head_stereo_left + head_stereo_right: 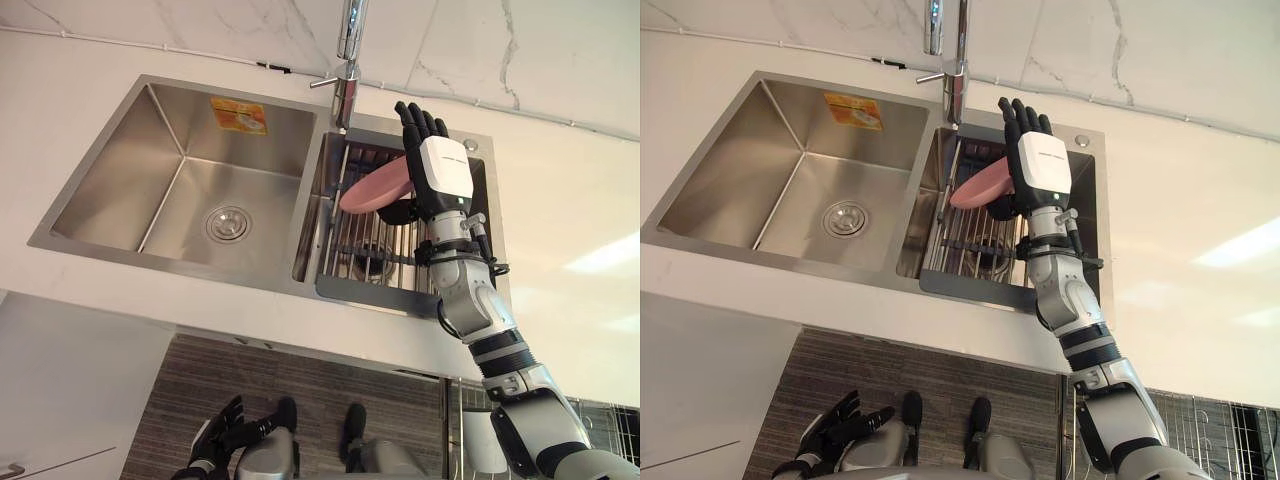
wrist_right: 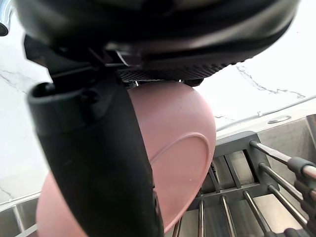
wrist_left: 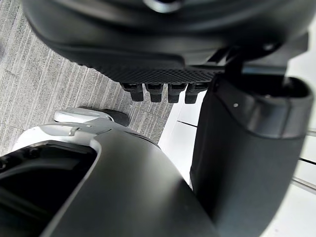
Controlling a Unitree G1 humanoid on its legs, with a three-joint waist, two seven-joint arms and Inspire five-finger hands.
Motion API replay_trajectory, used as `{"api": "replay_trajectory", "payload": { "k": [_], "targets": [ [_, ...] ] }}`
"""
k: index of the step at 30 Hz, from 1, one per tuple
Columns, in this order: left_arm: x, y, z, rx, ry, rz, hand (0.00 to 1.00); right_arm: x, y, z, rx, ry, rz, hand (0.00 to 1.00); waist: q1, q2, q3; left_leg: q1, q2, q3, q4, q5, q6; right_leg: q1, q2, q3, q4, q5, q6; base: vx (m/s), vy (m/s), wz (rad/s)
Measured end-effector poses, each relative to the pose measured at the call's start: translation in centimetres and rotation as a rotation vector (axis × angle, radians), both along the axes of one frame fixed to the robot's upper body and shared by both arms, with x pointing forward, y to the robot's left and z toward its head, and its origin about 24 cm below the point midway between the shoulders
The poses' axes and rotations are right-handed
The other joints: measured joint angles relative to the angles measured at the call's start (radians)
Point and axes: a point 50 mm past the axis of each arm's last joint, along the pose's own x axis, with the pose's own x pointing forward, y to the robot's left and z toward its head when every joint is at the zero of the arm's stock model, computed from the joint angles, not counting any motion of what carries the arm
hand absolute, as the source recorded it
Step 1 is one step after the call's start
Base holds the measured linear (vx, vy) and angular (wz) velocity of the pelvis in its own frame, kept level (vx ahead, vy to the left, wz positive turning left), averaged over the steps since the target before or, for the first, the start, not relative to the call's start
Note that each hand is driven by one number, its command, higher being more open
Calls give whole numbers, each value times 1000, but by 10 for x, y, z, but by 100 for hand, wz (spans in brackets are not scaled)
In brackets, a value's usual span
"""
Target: Walk over to the sink, pick up the cup, carry it to the dishwasher, place the cup inside the dishwasher, then close the dishwasher door
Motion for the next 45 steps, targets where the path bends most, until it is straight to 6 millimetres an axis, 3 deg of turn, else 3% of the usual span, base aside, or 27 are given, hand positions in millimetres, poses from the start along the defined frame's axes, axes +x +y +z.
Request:
{"api": "replay_trajectory", "payload": {
  "k": [7,12,23,24,32,45],
  "targets": [
    [0,1,0,-7,0,7,100,4,-7,-7,-23,41,-23,100,-1,-6,3,-2,-7,-4,-51,33,2,-22,-3,-1,0,0,0,-45,-3,2],
    [4,4,2,2,-18,4,100,8,-17,-18,-55,94,-62,100,-1,-25,14,-29,-12,-7,-56,45,0,-47,-8,-3,0,0,0,-26,7,1],
    [13,7,5,9,-40,-6,100,9,-20,-9,-81,27,-40,100,-2,-36,37,-43,-13,-5,-46,43,-2,-54,-10,-5,1,0,0,0,2,0],
    [14,7,5,10,-40,-6,100,9,-20,-8,-81,19,-39,0,-2,-36,37,-48,-13,-5,-43,42,-2,-58,-10,-5,1,0,1,0,0,0],
    [20,7,7,10,-55,-8,100,9,-22,-6,-87,5,-32,0,-2,-34,53,-73,-6,-3,-9,20,9,-69,-6,0,1,9,-7,0,2,-1],
    [24,7,8,8,-65,-3,100,8,-23,14,-129,-33,22,0,-2,-32,54,-105,13,-3,69,-6,2,-67,12,8,-17,36,-15,3,3,-1]
  ]
}}
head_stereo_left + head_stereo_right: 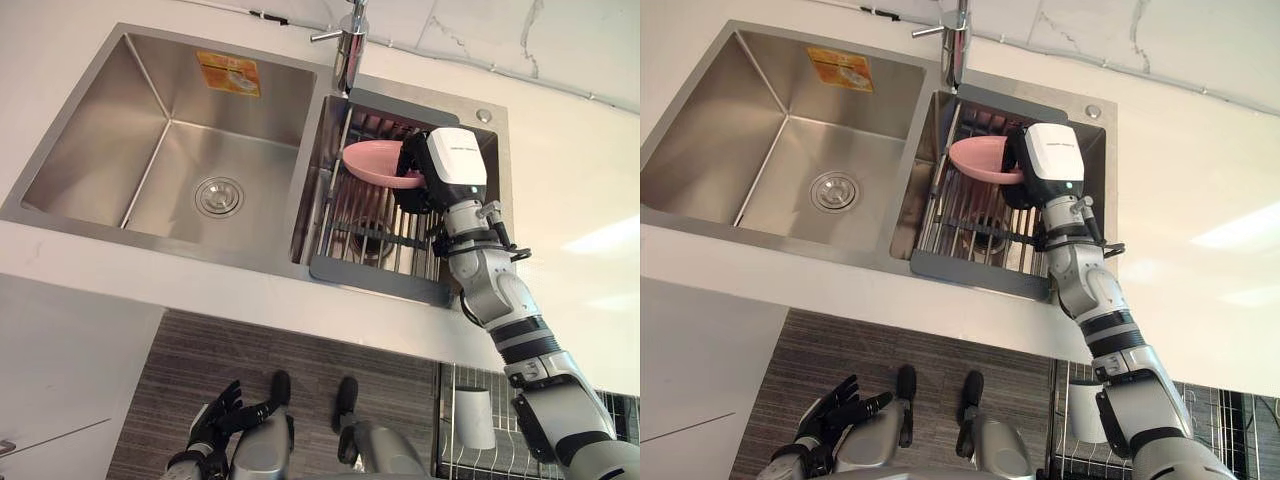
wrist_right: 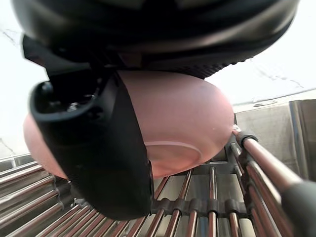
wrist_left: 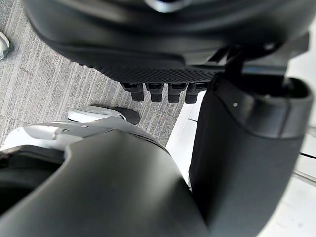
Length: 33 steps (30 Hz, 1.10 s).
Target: Walk over to the sink, pick up the cup, carry it to the dishwasher, place the cup inside the dishwasher, then close the dishwasher door
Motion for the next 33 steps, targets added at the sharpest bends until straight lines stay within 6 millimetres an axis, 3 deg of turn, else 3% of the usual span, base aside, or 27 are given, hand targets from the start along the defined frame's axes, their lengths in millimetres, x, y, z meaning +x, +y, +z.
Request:
{"api": "replay_trajectory", "payload": {
  "k": [6,10,12,16,19,24,33],
  "targets": [
    [0,-1,0,-2,-1,0,100,-1,1,4,7,-13,11,0,-2,4,0,0,-1,2,-1,0,1,1,-1,3,-7,7,-1,-12,3,0],
    [0,-3,-1,-6,0,2,100,-9,5,19,74,-76,58,0,-7,15,-2,0,-1,7,-3,0,1,2,1,10,-17,13,-7,-12,1,-4],
    [-3,-6,-3,-15,11,4,100,-23,15,37,103,-168,136,0,-15,32,-11,8,0,14,-6,0,1,6,3,17,-19,14,-8,7,5,-8],
    [-9,-9,-7,-22,40,10,100,-52,34,50,147,-281,282,0,-23,49,-36,43,2,35,-26,0,1,27,5,34,-27,14,-8,25,7,-16],
    [-17,-9,-10,-19,70,15,100,-71,41,41,195,-284,350,0,-33,49,-69,75,1,58,-52,0,1,42,5,55,-37,14,-8,26,12,-20],
    [-35,-9,-16,-6,133,23,100,-89,35,6,223,-167,341,0,-62,50,-130,137,-1,95,-104,4,-1,71,7,85,-50,13,-6,22,14,-21],
    [-50,-8,-20,20,185,10,100,-121,18,-15,289,-139,331,0,-100,52,-181,207,-3,120,-162,23,-4,108,12,107,-64,12,-6,-5,5,-9]
  ]
}}
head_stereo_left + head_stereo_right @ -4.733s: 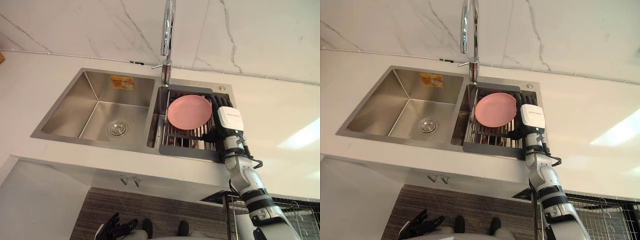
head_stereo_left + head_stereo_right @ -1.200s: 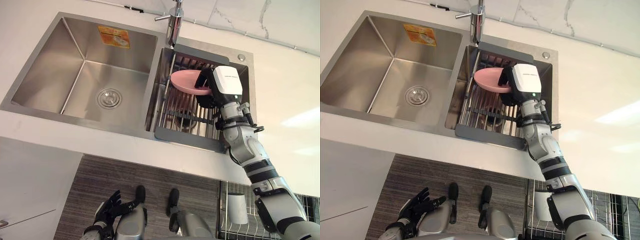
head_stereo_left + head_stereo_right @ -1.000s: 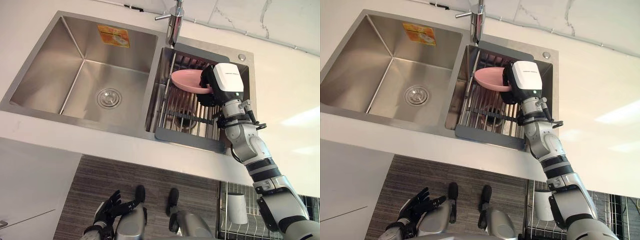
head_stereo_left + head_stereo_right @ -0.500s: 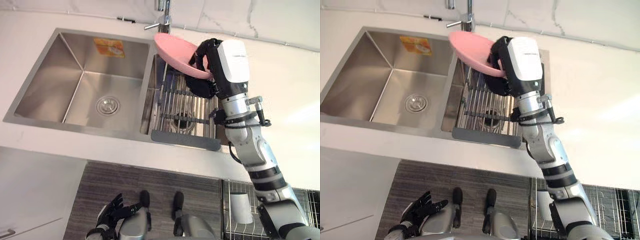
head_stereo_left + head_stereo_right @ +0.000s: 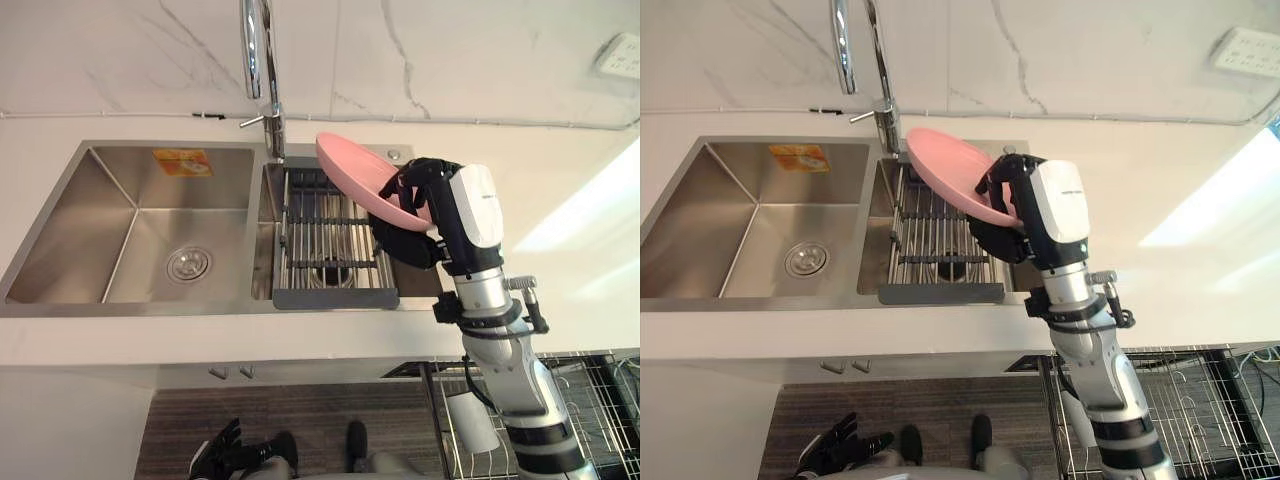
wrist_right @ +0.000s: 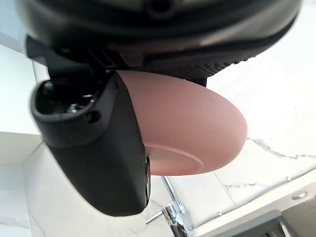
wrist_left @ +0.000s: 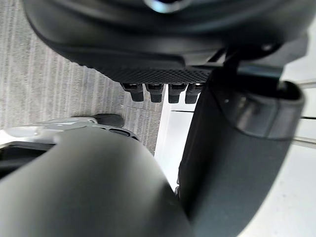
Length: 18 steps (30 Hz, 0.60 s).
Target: Walk over to the sink, pick up the cup, carry it to the dishwasher, place the cup inside the dishwasher, then close the dishwasher door
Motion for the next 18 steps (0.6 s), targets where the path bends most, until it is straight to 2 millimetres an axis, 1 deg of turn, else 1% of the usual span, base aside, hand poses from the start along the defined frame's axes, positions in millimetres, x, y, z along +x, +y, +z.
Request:
{"api": "replay_trajectory", "payload": {
  "k": [3,8,10,11,12,13,14,15,16,17,18],
  "targets": [
    [-4,0,-1,4,10,-6,100,-8,3,-3,14,-5,25,0,-11,0,-11,16,0,2,-10,3,-2,13,1,1,-3,-1,-1,-26,-5,-1],
    [-7,0,-2,4,26,-9,100,-14,3,-9,25,8,32,0,-12,2,-26,31,-2,10,-37,11,-11,18,1,5,-2,-6,-3,-60,-10,-4],
    [-11,0,-3,2,37,-5,100,-16,2,-12,28,17,26,0,-13,3,-27,31,-1,20,-24,3,-7,18,2,16,0,-11,-3,-33,1,-10],
    [-11,0,-3,3,37,-6,100,-17,1,-14,30,25,19,0,-12,3,-25,20,3,22,21,-15,-12,15,2,24,11,-14,-3,0,6,-17],
    [-11,-1,-3,3,32,-6,100,-18,0,-15,29,30,14,0,-12,9,-22,-7,14,26,107,-52,-8,15,5,38,27,-20,-4,-2,3,-23],
    [-12,-2,-3,2,27,-5,100,-17,0,-15,29,29,12,0,-11,14,-19,-20,23,29,155,-76,-7,14,10,49,36,-22,-5,-28,5,-42],
    [-12,-3,-2,2,13,-3,100,-18,0,-15,35,21,6,0,-7,29,-15,-40,37,29,241,-121,-10,11,22,77,51,-26,-6,-46,26,-70],
    [-11,-6,-2,-1,0,-6,100,-17,0,-14,35,8,2,0,-3,40,-16,-51,42,17,293,-149,-12,6,35,117,54,-26,-6,-54,40,-86],
    [-11,-7,-2,-1,-1,-12,100,-17,0,-14,33,1,-1,0,-2,44,-18,-52,43,12,303,-162,-13,-2,40,141,57,-26,-5,-68,79,-112],
    [-10,-9,-2,1,-1,-30,100,-18,0,-13,38,-11,-7,0,-4,48,-20,-50,42,5,300,-180,-9,-24,49,185,65,-21,-1,-76,85,-111],
    [-10,-9,-2,4,4,-44,100,-18,-2,-13,39,-21,-15,0,-15,48,-19,-50,38,22,295,-184,-5,-40,50,218,66,-15,0,-76,88,-101]
  ]
}}
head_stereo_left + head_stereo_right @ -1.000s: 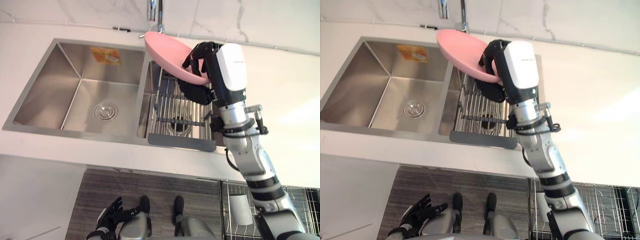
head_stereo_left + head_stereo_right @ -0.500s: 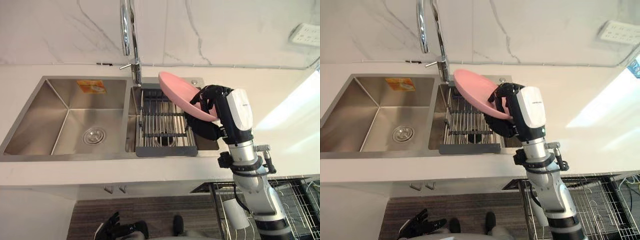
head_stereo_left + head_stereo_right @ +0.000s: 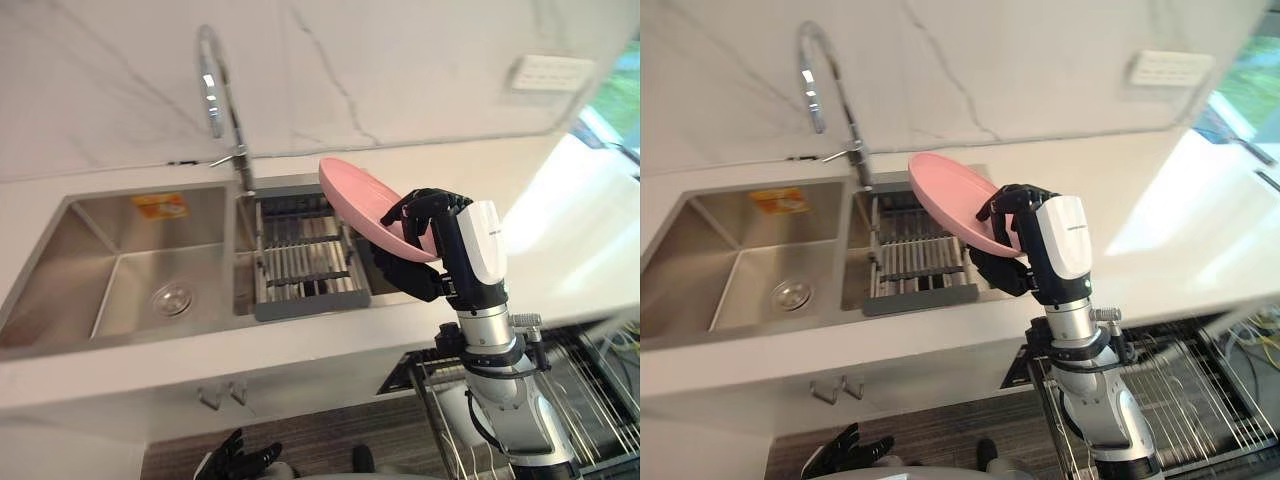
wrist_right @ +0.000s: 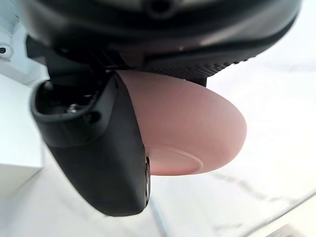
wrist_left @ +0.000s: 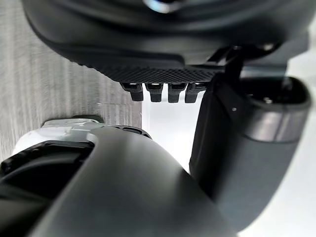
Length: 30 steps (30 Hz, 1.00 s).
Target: Walk over to the sink, pick up the cup, carry it to the dishwasher, place the cup inside the dishwasher, then close the dishwasher door
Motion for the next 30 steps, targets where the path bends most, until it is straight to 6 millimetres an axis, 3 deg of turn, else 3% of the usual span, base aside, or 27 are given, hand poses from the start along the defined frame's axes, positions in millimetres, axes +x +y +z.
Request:
{"api": "replay_trajectory", "payload": {
  "k": [2,5,9,13,14,15,18,21,30],
  "targets": [
    [-1,0,-1,3,13,-18,100,0,-5,1,-9,-8,-24,0,-27,1,2,6,-10,26,-1,1,7,-17,-1,41,3,20,16,-46,81,-71],
    [0,0,-1,-1,14,-18,100,1,-14,3,-11,-22,-80,0,-28,-7,18,31,-26,39,-1,-4,20,-33,4,84,11,28,23,-45,90,-90],
    [1,4,0,-2,12,9,100,0,-17,2,-41,-63,-124,0,-23,-19,41,71,6,193,-6,-11,32,-96,-84,-205,153,-40,-48,-80,57,-98],
    [-2,6,-1,0,26,18,100,-3,-24,-9,-54,-44,-167,0,-35,-26,37,88,38,250,-12,-32,20,-116,-127,-311,378,-142,-37,-21,-42,-52],
    [-1,6,-1,3,26,15,100,-2,-27,-11,-56,-35,-186,0,-36,-28,36,86,44,252,-9,-35,14,-98,-126,-320,361,-159,-29,67,-98,-17],
    [0,9,0,10,26,10,100,0,-32,-14,-55,-21,-214,0,-36,-40,31,84,38,243,1,-33,-10,-62,-121,-322,268,-165,11,85,-116,-13],
    [-1,5,-2,4,36,17,100,5,-46,-24,-64,40,-295,0,-31,-14,21,91,45,170,-41,-18,-24,4,-60,-308,116,-95,-1,91,-116,-22],
    [-2,4,-2,3,39,16,100,4,-53,-22,-68,43,-330,0,-31,-13,11,95,41,176,-89,2,-31,10,-35,-279,43,-51,-11,97,-64,-36],
    [-5,1,-3,-2,49,10,100,-7,-66,-46,-92,186,-393,0,-39,-4,5,151,19,168,-149,28,-35,52,-33,-240,-10,-37,-2,52,7,-15]
  ]
}}
